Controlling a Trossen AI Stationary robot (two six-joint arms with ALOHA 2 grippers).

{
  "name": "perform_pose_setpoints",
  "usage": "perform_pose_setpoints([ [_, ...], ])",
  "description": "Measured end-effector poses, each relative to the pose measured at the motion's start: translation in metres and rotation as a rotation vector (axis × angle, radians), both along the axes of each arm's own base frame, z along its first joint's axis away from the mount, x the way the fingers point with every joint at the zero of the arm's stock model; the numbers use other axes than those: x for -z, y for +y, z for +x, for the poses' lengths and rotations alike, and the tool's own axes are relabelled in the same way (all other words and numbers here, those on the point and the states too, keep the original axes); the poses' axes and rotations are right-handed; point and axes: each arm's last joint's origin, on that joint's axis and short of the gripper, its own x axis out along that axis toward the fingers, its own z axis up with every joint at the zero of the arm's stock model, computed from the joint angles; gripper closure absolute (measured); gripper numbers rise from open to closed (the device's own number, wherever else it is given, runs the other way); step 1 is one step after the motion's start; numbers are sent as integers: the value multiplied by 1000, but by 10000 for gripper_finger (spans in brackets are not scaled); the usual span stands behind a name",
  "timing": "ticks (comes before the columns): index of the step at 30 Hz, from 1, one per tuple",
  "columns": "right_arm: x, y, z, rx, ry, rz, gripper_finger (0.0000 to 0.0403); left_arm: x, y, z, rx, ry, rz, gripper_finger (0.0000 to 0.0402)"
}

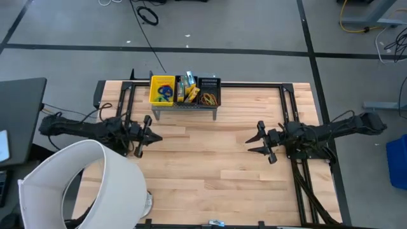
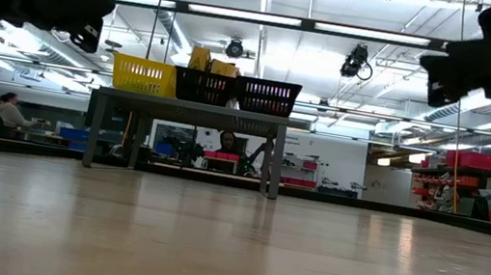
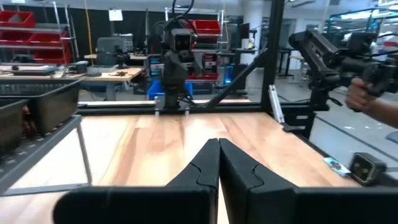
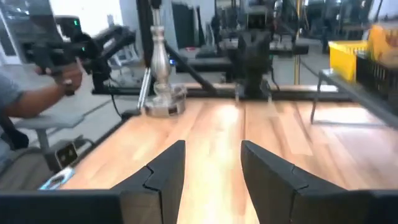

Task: Pick & Place Office Desk Supplies
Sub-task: Return to Home Position

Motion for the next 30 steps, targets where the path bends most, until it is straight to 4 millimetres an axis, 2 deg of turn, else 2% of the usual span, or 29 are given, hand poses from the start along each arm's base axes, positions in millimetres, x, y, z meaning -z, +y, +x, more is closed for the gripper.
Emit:
perform_pose_setpoints([
  [5,3,-5,-9,-37,53,-5,238,0,8,1,10,-2,16,393],
  [10,6,-10,-17,-1,97,-15,238,3,15,1,-24,30,8,393],
  [16,-6,-11,-23,-35,-50,-70,238,3,19,1,-42,34,-19,393],
  [19,5,-11,-25,-36,-134,-79,238,3,19,1,-44,34,-22,393],
  [30,19,-16,-24,78,27,-54,238,3,19,1,-54,31,-17,393],
])
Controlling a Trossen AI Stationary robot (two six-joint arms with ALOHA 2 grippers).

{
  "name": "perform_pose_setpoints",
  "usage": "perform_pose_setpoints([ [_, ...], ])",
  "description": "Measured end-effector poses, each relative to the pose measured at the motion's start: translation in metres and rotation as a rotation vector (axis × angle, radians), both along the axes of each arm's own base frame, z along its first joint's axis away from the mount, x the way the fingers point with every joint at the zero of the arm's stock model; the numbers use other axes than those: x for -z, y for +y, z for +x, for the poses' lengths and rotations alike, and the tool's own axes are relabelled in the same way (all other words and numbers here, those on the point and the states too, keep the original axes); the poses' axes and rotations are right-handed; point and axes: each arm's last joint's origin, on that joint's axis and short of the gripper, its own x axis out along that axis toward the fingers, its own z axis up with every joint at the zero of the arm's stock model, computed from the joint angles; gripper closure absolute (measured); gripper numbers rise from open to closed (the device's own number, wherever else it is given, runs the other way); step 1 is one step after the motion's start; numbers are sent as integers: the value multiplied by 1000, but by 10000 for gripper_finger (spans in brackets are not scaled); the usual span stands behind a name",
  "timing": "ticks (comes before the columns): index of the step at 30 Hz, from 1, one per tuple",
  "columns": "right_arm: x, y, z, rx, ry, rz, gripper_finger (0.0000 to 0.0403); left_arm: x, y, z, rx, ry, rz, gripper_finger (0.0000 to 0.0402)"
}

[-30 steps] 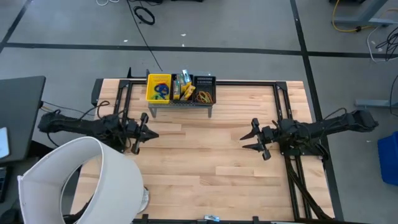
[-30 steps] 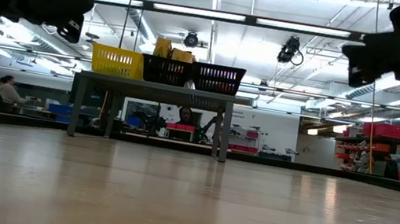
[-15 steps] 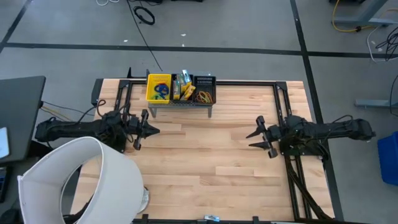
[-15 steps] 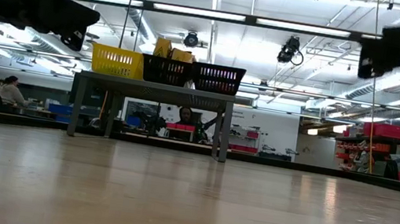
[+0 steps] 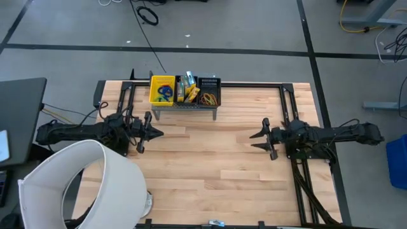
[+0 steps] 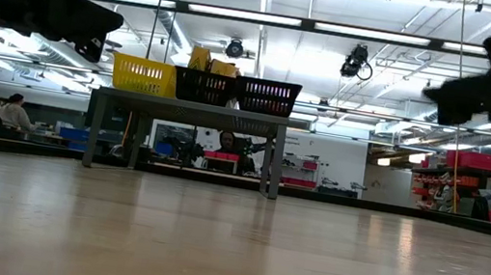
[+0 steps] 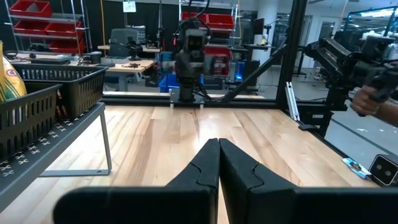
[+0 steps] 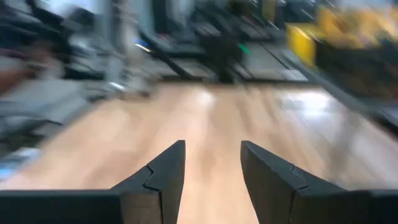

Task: Pick & Place Office Desk Supplies
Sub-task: Return to Home Position

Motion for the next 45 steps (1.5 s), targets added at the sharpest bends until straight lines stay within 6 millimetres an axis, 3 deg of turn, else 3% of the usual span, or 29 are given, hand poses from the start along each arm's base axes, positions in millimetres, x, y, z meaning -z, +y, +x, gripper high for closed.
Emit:
perform_pose_setpoints([
  [6,18,-8,-3,265,195,100,238,0,0,0,7,6,-16,393],
  [9,25,-8,-4,292,268,167,238,0,-2,0,51,5,2,393],
  [17,23,-8,-3,305,253,232,238,1,-2,0,70,0,62,393],
  [20,17,-7,-2,240,195,219,238,0,-2,0,69,-1,63,393],
  [27,-13,1,0,-107,-100,140,238,1,-1,0,20,9,54,393],
  [31,-10,2,-1,-140,-66,142,238,4,3,0,-94,39,11,393],
  [40,-10,3,-1,-191,-77,108,238,3,-1,0,49,22,55,393],
  [45,-3,3,-1,-186,-10,106,238,0,-1,0,28,-3,25,393],
])
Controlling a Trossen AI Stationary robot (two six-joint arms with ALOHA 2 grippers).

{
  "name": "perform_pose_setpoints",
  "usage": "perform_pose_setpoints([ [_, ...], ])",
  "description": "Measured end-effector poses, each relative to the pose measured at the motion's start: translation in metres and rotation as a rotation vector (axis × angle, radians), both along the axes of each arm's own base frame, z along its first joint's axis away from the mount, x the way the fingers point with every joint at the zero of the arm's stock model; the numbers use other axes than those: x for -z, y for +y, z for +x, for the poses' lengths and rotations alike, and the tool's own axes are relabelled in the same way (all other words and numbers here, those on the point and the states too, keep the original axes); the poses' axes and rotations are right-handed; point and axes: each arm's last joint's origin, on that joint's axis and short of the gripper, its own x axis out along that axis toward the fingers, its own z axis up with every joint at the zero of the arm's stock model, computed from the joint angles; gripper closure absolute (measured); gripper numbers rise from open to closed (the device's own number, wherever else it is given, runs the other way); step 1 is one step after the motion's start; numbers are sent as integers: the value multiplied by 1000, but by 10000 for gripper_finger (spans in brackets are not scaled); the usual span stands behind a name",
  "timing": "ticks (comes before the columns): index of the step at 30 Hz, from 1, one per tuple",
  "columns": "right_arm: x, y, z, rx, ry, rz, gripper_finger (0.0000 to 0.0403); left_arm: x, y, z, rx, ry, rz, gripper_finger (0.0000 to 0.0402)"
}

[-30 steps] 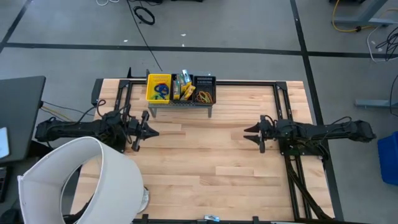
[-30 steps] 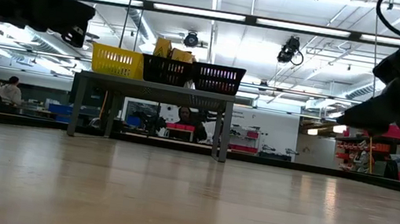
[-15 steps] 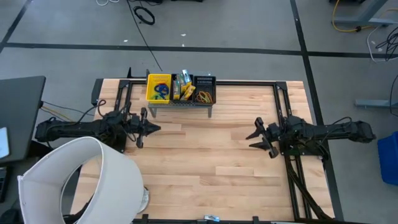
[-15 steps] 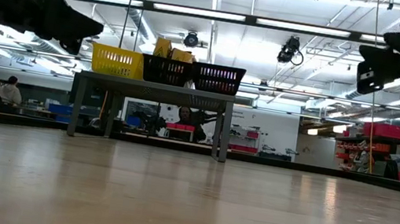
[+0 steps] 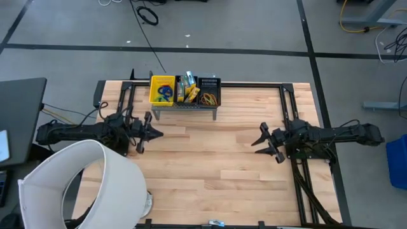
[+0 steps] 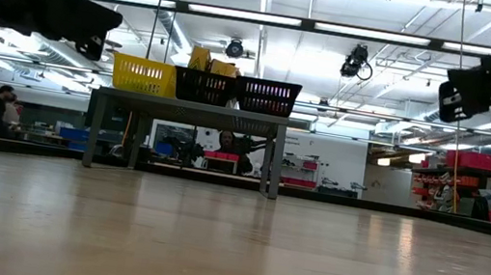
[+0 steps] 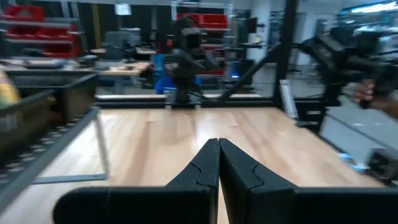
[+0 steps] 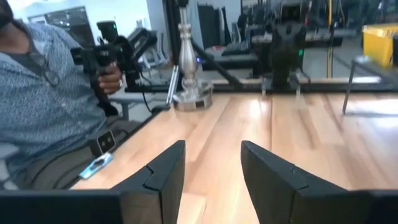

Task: Pick & Place Office Desk Supplies
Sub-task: Return to Home Position

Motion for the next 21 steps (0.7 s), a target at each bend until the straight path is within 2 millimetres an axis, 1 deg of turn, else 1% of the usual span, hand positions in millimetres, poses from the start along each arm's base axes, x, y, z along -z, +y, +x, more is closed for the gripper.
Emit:
perform_pose_setpoints([
  [3,4,0,0,2,48,19,238,0,2,0,-62,-4,28,393],
  [6,5,0,0,4,56,22,238,0,3,0,-99,-5,31,393],
  [21,5,0,0,4,56,22,238,0,3,0,-102,-5,28,392],
])
